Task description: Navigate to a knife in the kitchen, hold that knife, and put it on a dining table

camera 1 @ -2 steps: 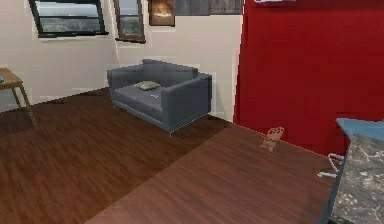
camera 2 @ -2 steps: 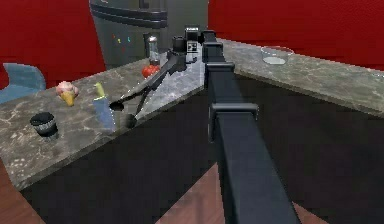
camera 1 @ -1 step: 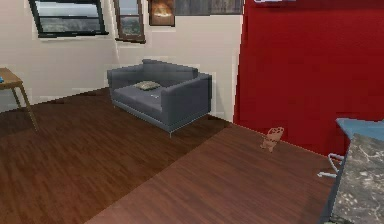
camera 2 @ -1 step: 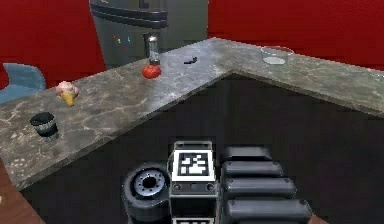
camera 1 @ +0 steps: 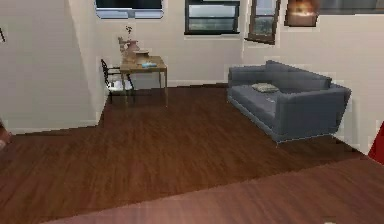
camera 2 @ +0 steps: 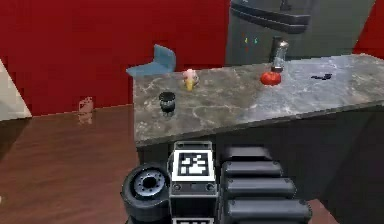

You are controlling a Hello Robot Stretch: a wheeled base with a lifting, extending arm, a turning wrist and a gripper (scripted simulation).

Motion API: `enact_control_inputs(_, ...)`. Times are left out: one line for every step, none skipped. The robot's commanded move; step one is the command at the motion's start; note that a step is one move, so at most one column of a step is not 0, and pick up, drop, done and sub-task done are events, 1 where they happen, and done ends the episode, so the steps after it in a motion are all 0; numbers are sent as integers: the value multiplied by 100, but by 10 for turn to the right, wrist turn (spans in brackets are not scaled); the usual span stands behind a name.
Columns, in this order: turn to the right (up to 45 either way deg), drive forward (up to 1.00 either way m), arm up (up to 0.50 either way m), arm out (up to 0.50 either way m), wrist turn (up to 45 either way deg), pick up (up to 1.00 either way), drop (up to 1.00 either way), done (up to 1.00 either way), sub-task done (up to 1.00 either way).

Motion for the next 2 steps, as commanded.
enact_control_inputs(0,100,0,0,0,0,0,0,0)
enact_control_inputs(0,100,0,0,0,0,0,0,0)
